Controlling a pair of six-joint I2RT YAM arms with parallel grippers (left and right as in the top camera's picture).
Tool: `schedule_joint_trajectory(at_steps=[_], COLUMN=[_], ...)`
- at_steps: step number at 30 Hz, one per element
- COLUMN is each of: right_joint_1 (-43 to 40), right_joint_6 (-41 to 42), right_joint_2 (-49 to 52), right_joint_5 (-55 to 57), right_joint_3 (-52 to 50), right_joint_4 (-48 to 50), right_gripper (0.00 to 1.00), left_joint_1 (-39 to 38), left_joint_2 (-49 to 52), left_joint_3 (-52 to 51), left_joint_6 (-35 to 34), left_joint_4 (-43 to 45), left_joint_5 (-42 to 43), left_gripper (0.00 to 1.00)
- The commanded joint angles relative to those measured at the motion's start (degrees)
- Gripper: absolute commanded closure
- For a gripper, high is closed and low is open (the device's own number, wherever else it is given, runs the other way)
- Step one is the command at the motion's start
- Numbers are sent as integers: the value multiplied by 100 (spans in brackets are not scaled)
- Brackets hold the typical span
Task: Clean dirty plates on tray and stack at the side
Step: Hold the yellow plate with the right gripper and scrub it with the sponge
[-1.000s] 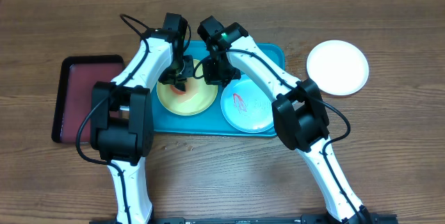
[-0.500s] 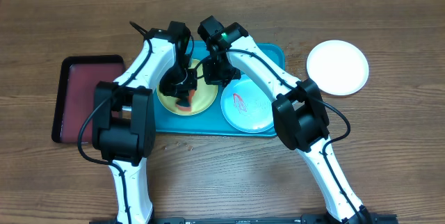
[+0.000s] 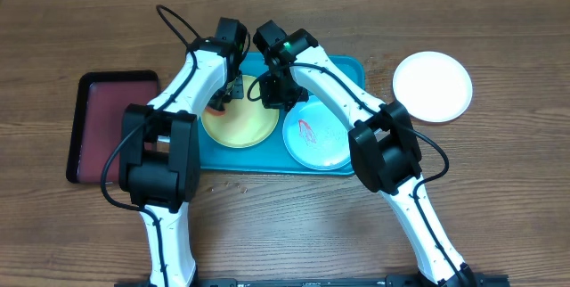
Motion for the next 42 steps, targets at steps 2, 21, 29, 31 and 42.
schedule_joint_trajectory(at_steps=[2, 21, 29, 31, 42], right_joint_1=[-76, -76, -76, -76, -76], right_joint_6=[31, 31, 28, 31, 28], right_joint_2=[240, 243, 240, 243, 240], right_joint_5=[538, 535, 535, 535, 529], right_joint_3=[-101, -101, -101, -101, -101], right_joint_4=[-61, -44, -44, -44, 4], right_gripper=[96, 96, 96, 96, 96], left_joint_1=[26, -26, -26, -26, -31], left_joint_2=[83, 83, 83, 83, 83], left_joint_3=[7, 7, 11, 28, 63], left_joint_6=[-103, 501, 111, 37, 24], left_joint_4=[315, -1364, -1088, -909, 116], left_joint_5=[2247, 1867, -1198, -1419, 2463], left_gripper=[96, 96, 96, 96, 96])
